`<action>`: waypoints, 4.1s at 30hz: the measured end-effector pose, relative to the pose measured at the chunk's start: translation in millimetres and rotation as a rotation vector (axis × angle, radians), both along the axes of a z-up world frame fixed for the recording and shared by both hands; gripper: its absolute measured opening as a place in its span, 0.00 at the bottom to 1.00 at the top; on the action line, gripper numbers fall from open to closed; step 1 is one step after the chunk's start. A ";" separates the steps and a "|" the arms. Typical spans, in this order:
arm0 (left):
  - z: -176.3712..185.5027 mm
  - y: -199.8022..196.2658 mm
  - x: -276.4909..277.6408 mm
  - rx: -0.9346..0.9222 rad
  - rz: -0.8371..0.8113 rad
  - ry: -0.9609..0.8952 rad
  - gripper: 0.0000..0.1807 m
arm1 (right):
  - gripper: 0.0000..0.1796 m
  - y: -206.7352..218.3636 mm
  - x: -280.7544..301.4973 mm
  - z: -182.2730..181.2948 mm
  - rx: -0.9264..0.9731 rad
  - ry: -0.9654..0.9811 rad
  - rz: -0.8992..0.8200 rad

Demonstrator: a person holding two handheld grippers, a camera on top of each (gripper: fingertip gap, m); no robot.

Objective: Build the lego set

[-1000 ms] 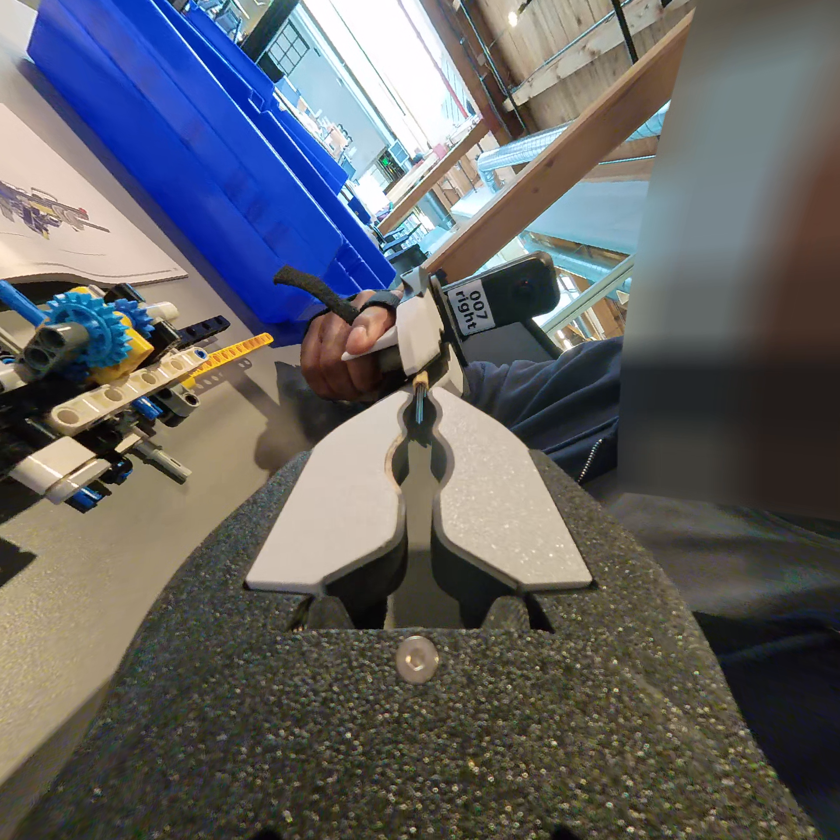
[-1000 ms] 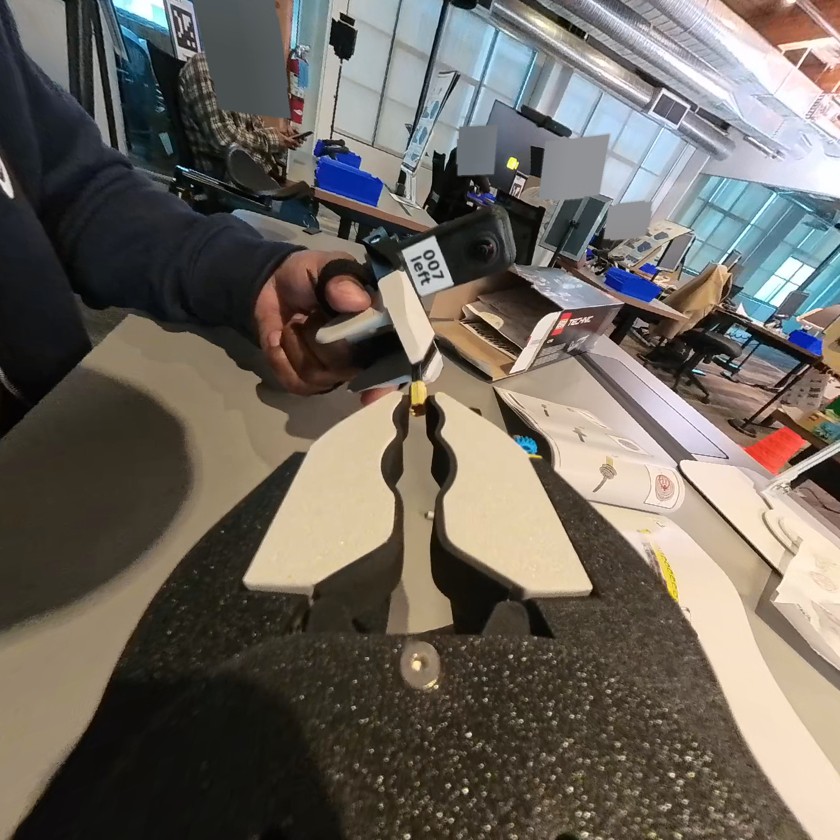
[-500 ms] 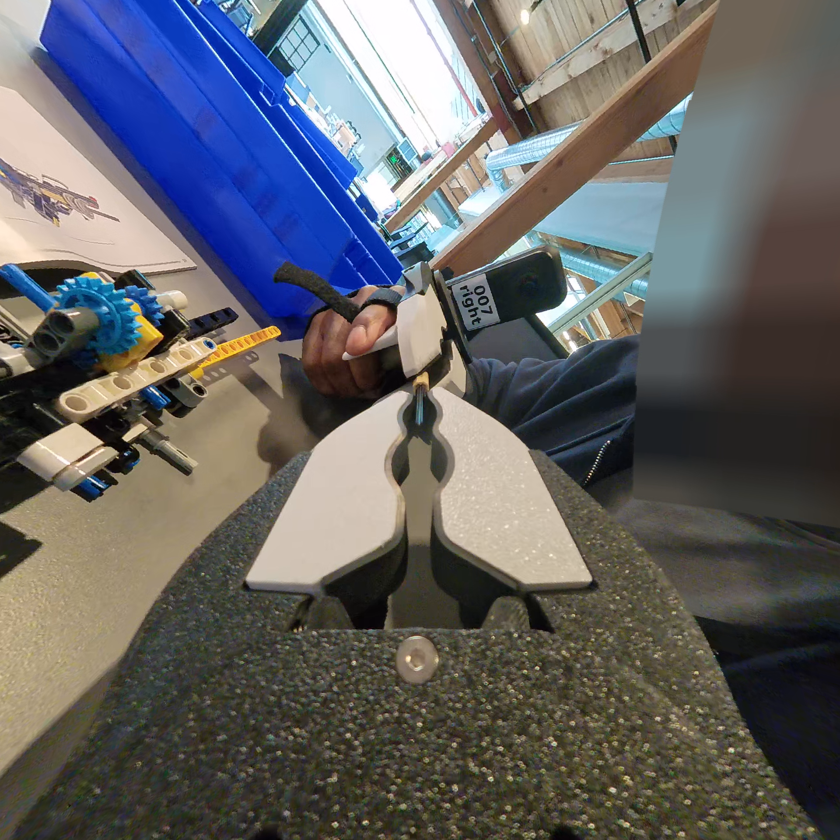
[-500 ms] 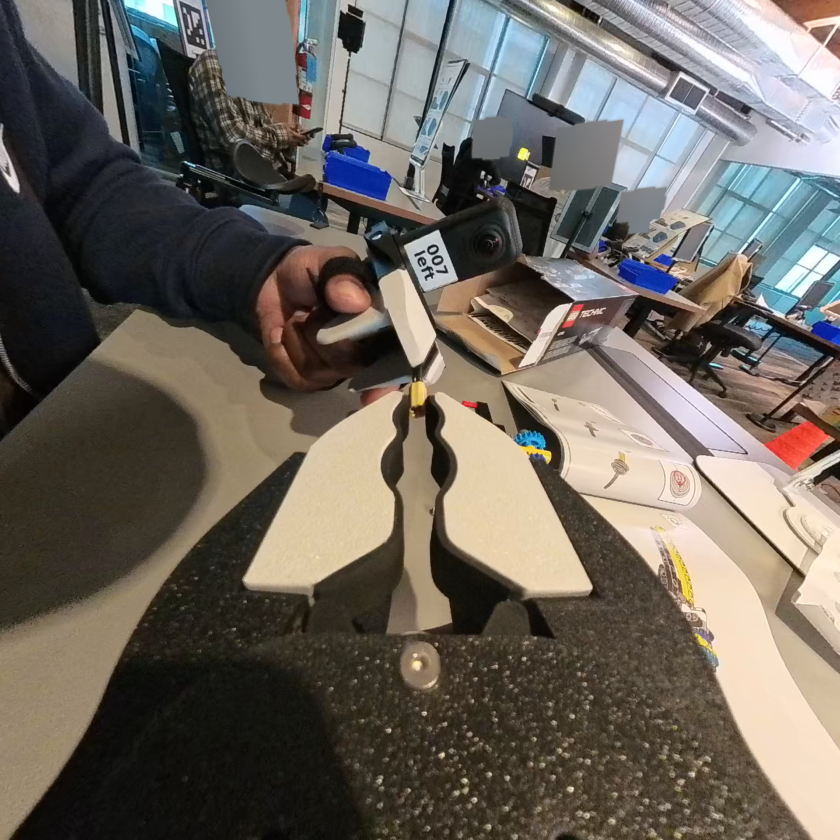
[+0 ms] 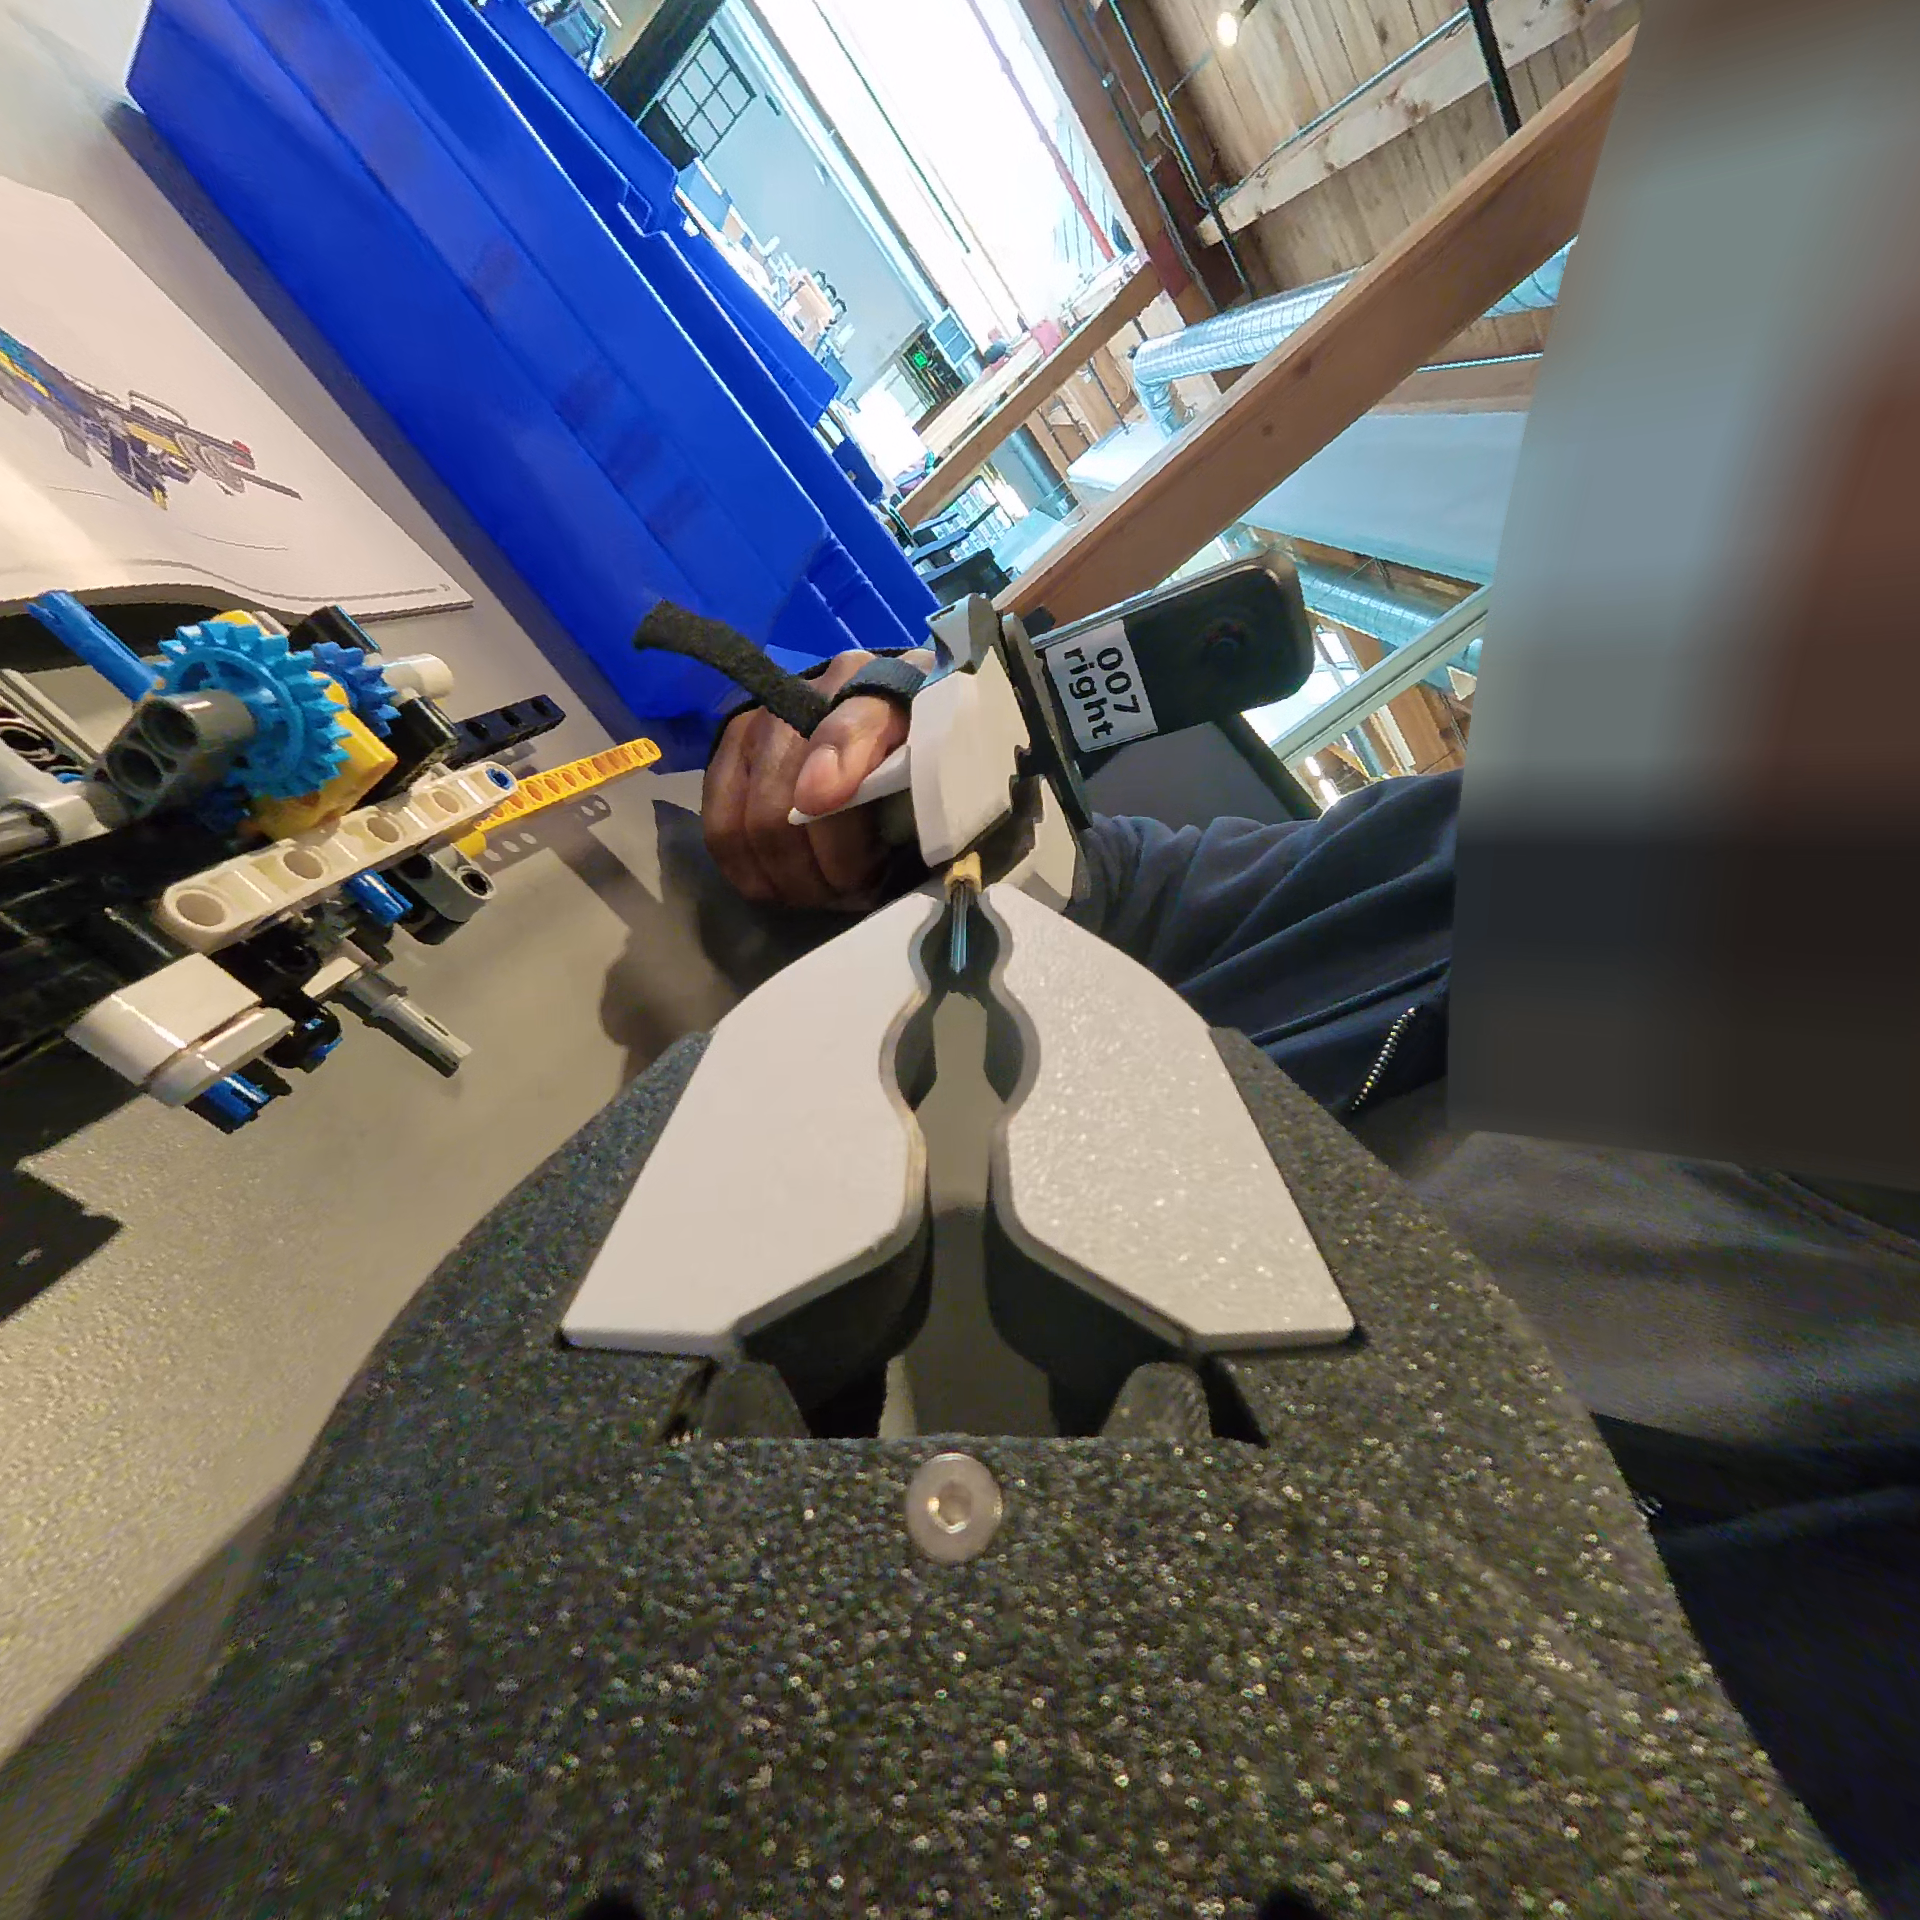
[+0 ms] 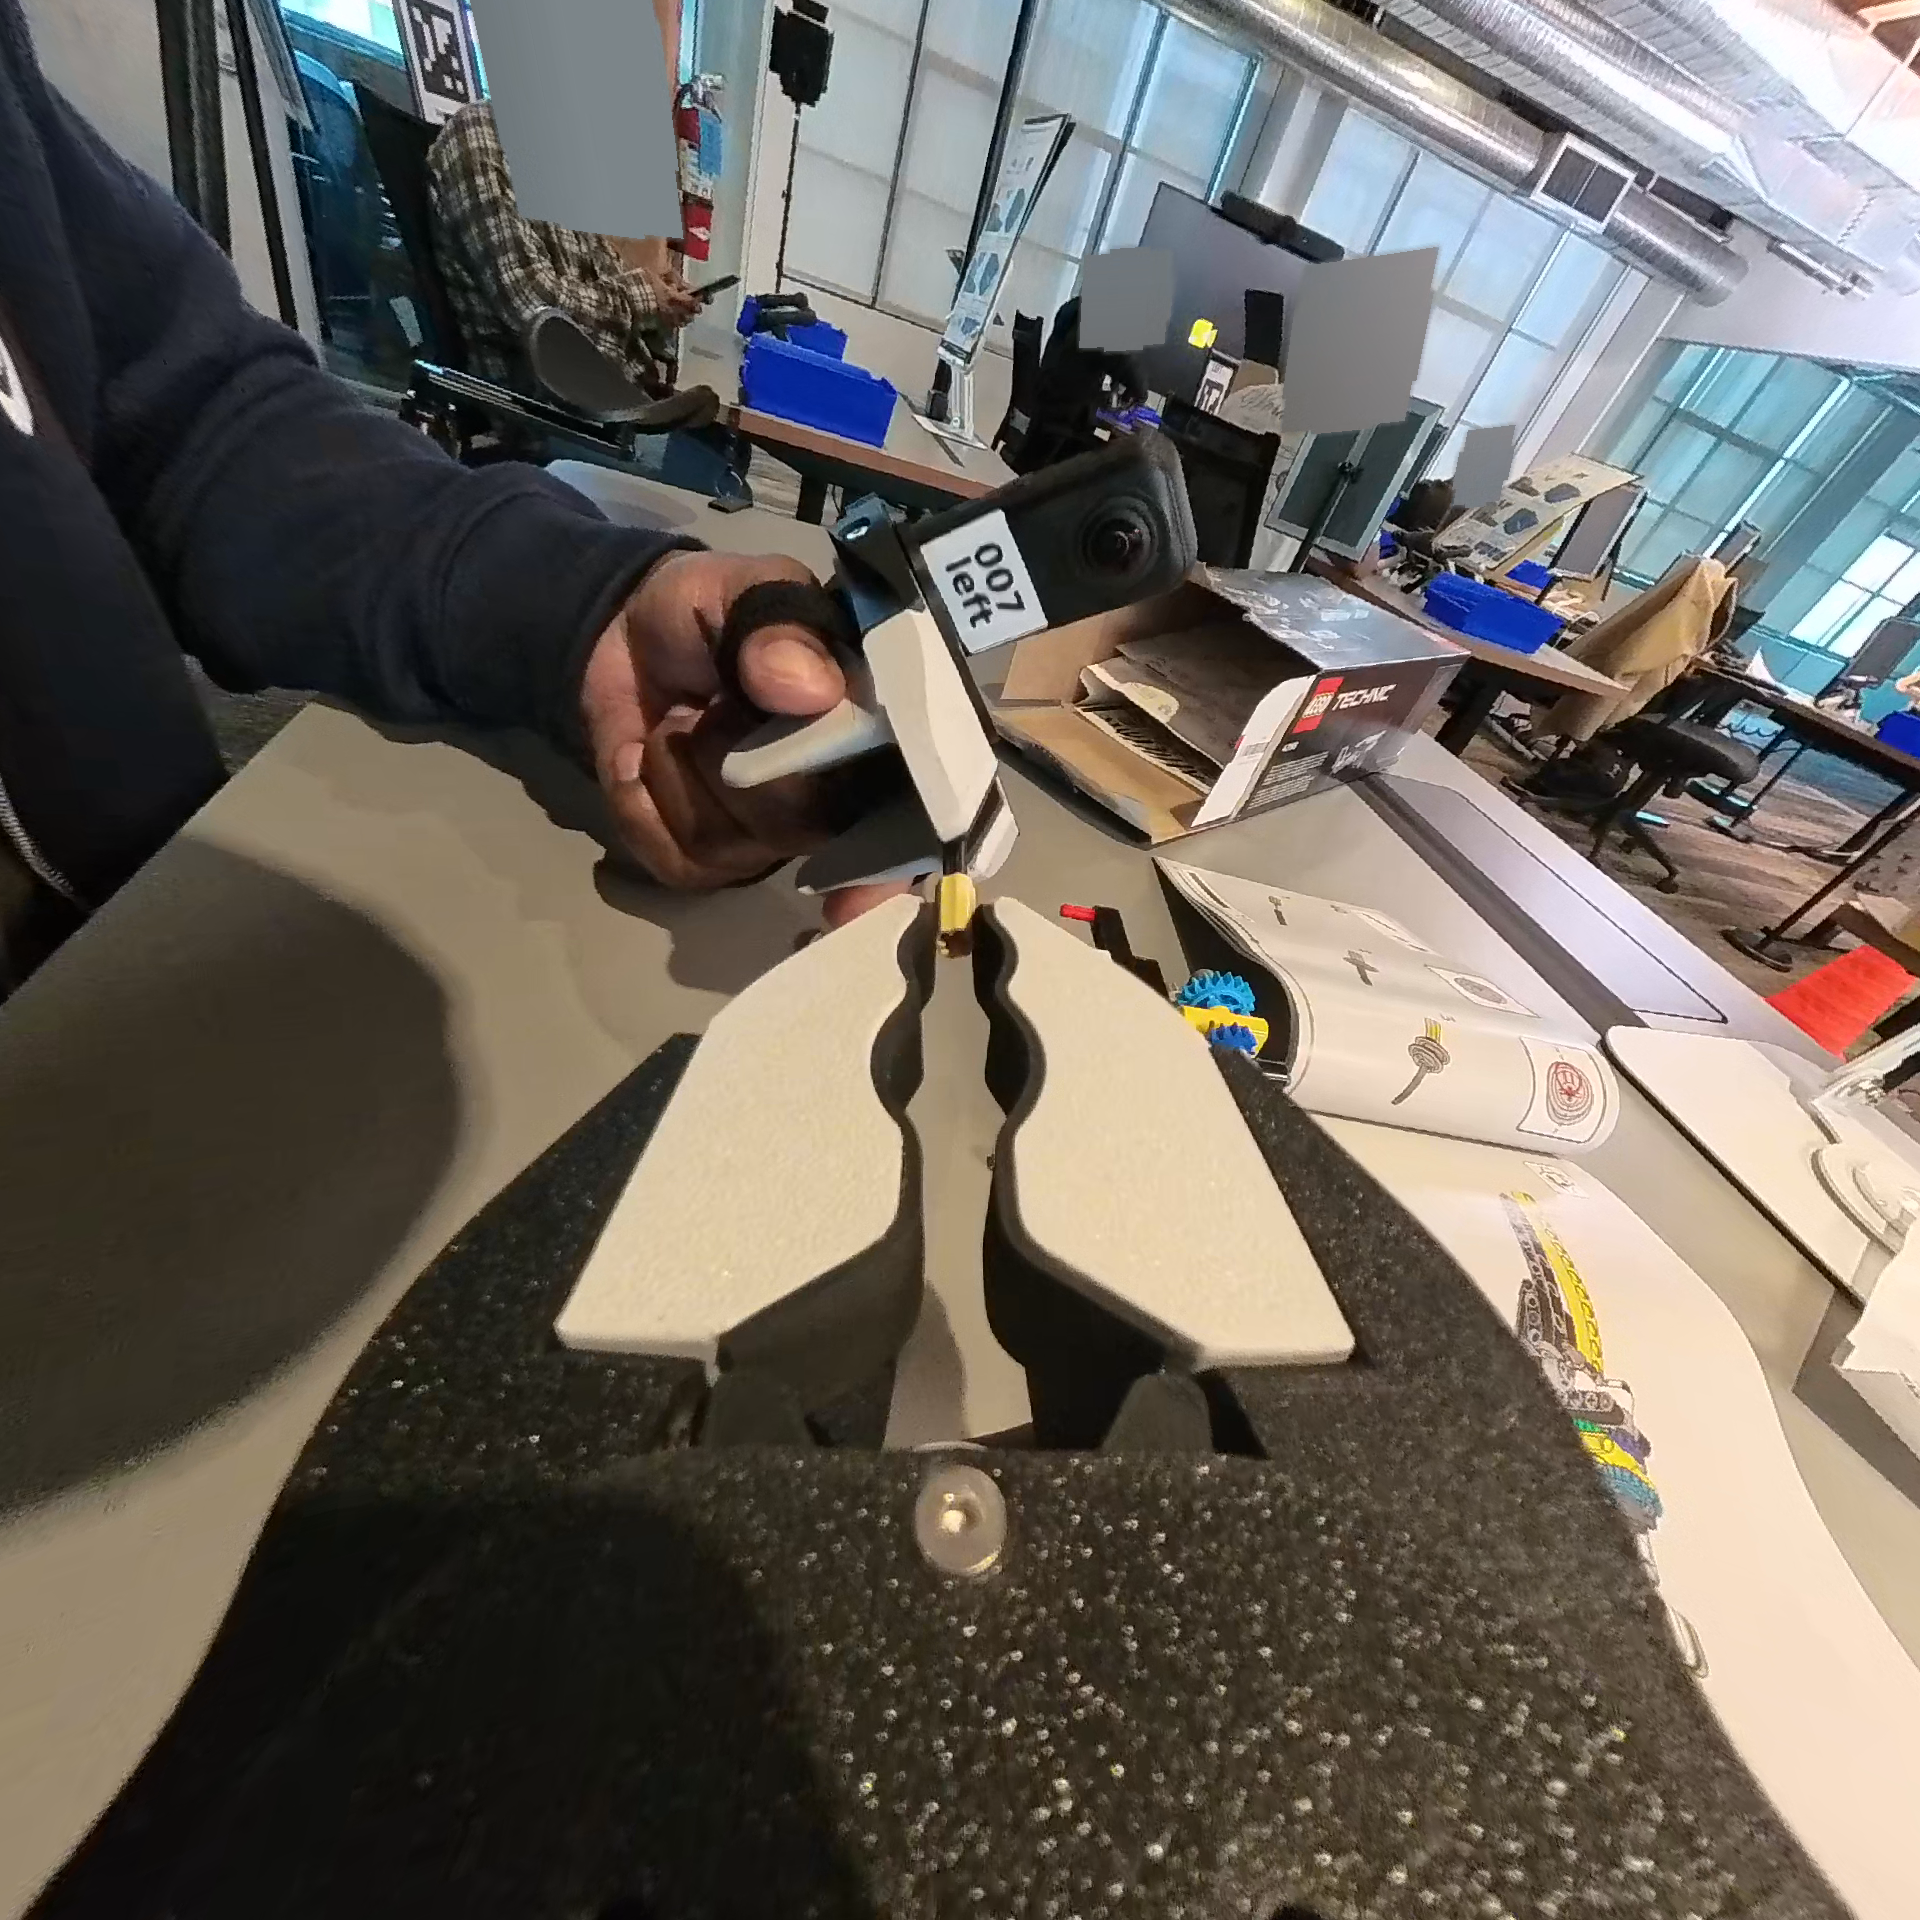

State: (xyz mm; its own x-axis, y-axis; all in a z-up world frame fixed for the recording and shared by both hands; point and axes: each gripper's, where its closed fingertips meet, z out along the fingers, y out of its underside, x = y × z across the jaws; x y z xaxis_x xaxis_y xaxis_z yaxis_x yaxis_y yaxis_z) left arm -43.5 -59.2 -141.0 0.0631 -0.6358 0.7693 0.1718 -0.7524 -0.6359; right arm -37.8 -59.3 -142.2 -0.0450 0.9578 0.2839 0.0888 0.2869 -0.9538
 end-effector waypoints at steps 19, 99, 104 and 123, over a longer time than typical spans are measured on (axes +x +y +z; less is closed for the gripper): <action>0.0 0.2 1.5 -0.013 0.005 0.004 0.02 | 0.04 -0.4 -1.5 -0.3 0.004 0.002 -0.001; -10.0 -3.1 3.9 0.094 0.021 0.139 0.02 | 0.03 -5.9 -0.7 -13.5 0.028 -0.083 0.022; -10.4 -1.7 3.3 0.092 0.030 0.141 0.02 | 0.03 -4.5 -2.3 -14.0 0.032 -0.085 0.004; -1.2 -1.6 -7.2 0.148 0.012 0.174 0.13 | 0.04 -5.1 0.8 -6.0 0.052 -0.057 0.003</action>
State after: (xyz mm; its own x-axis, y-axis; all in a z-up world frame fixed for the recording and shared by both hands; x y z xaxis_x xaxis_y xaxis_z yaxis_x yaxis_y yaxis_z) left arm -50.8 -60.8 -142.2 0.1951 -0.7393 0.6445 0.0579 -0.6473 -0.7600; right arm -37.1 -64.4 -148.1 -0.0655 0.9415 0.3306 0.1421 0.3367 -0.9308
